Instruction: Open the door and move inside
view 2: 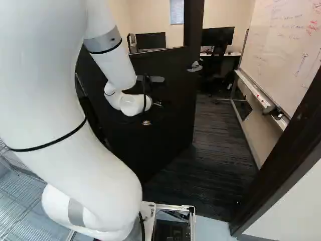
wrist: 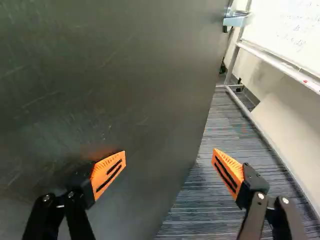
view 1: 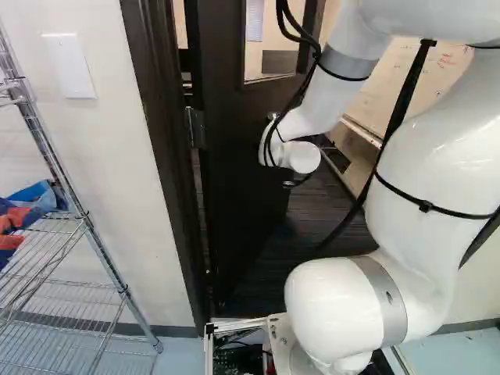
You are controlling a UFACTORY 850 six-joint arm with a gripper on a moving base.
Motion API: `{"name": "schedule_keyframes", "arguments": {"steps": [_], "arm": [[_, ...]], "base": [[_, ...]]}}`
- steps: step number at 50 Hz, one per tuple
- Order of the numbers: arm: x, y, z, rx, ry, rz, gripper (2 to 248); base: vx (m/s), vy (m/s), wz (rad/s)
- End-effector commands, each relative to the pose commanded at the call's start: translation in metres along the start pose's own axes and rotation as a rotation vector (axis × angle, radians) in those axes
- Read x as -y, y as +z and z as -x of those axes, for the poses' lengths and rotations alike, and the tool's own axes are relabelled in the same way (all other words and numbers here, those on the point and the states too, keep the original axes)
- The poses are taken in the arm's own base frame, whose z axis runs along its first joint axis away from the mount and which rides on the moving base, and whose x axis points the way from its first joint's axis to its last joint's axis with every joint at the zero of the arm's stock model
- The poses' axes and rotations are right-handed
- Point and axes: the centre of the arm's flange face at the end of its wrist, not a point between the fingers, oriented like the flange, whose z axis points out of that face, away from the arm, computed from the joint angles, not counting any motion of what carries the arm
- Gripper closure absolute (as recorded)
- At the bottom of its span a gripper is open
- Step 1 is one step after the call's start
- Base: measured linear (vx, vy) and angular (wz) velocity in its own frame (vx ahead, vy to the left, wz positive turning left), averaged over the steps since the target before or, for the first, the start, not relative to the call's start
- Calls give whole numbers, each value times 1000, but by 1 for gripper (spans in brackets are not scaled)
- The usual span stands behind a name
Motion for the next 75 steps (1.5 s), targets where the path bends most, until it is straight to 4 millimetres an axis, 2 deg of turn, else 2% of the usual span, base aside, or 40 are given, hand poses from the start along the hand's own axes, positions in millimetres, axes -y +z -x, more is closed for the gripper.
{"name": "schedule_keyframes", "arguments": {"steps": [23, 75], "arm": [[28, 26, -8, -2, -19, -49, 3], [81, 59, -16, -13, -130, -198, 3]], "base": [[0, 0, 0], [0, 0, 0]]}}
